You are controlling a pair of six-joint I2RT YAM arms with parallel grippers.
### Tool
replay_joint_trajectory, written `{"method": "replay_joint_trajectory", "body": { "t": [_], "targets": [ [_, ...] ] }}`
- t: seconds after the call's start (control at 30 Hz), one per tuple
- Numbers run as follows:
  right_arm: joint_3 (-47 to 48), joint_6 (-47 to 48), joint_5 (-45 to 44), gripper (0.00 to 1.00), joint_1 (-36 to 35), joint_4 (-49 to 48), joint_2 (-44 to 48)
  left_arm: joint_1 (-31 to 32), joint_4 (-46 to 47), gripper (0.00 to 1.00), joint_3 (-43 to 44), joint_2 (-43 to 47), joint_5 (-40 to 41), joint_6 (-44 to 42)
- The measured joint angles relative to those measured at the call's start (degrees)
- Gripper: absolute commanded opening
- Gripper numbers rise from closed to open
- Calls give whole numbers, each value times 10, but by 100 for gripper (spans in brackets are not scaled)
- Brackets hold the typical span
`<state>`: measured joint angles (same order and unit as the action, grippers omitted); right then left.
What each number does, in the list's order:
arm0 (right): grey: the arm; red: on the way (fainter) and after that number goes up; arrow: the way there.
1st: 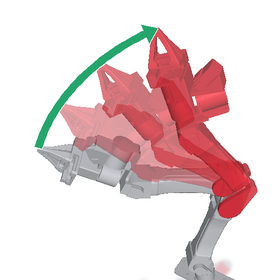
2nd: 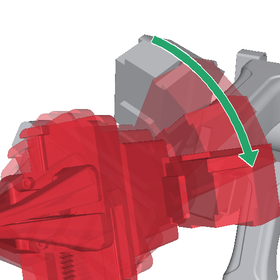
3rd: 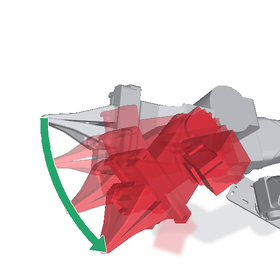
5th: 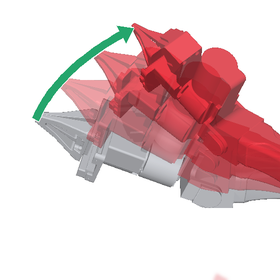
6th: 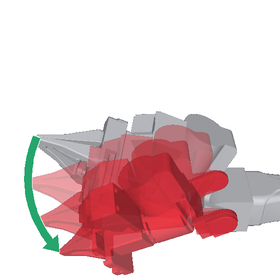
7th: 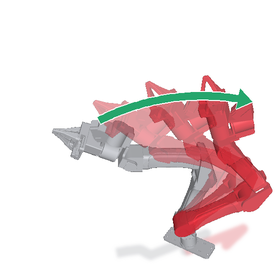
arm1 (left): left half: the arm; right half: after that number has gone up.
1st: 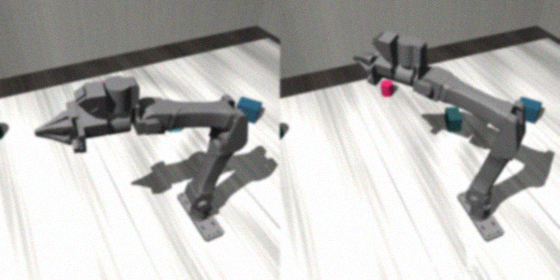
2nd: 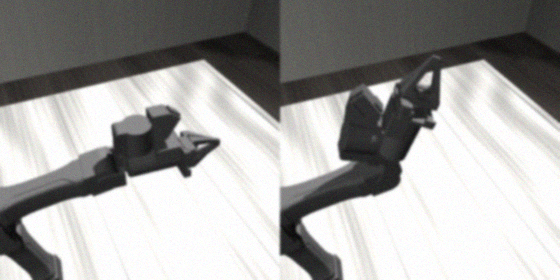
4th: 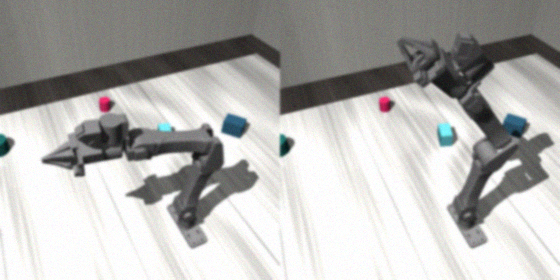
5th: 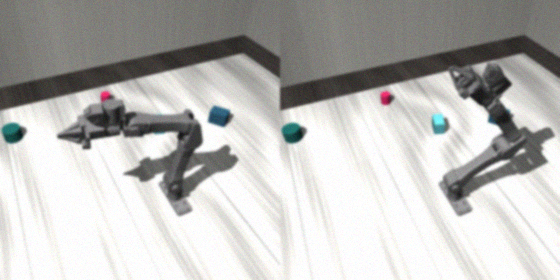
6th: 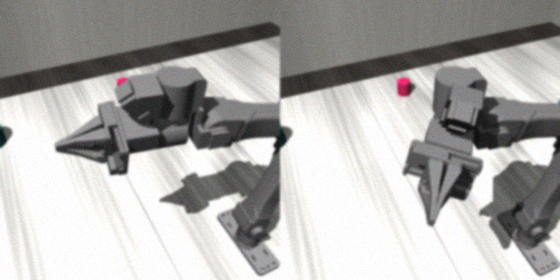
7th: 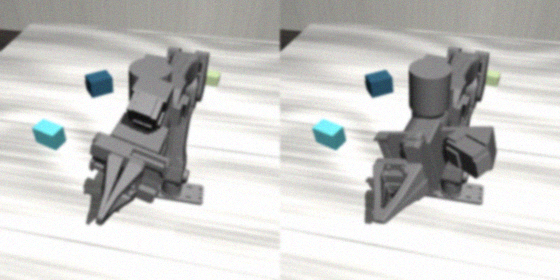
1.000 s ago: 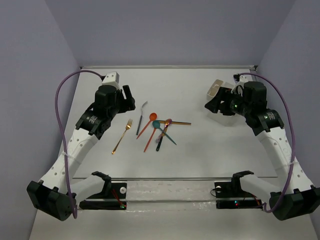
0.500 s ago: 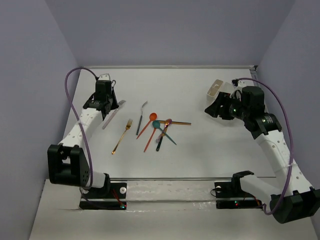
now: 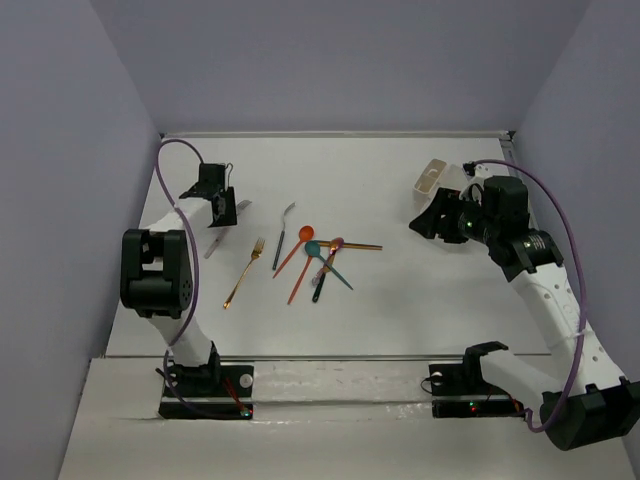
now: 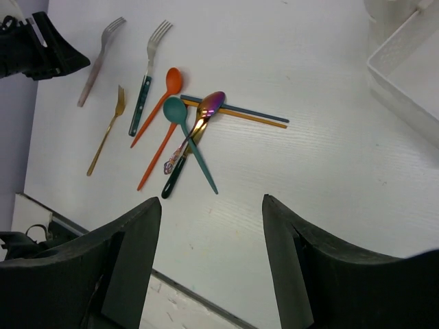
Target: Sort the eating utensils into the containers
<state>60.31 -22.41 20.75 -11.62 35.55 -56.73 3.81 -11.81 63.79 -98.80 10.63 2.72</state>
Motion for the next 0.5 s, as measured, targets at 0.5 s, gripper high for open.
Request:
{"method": "replay_joint_trajectory", "body": {
  "t": [0.5],
  "targets": [
    [-1,3,-5,66,0,1,1,-7,17,42,36,-82,-33,-10]
  ]
}}
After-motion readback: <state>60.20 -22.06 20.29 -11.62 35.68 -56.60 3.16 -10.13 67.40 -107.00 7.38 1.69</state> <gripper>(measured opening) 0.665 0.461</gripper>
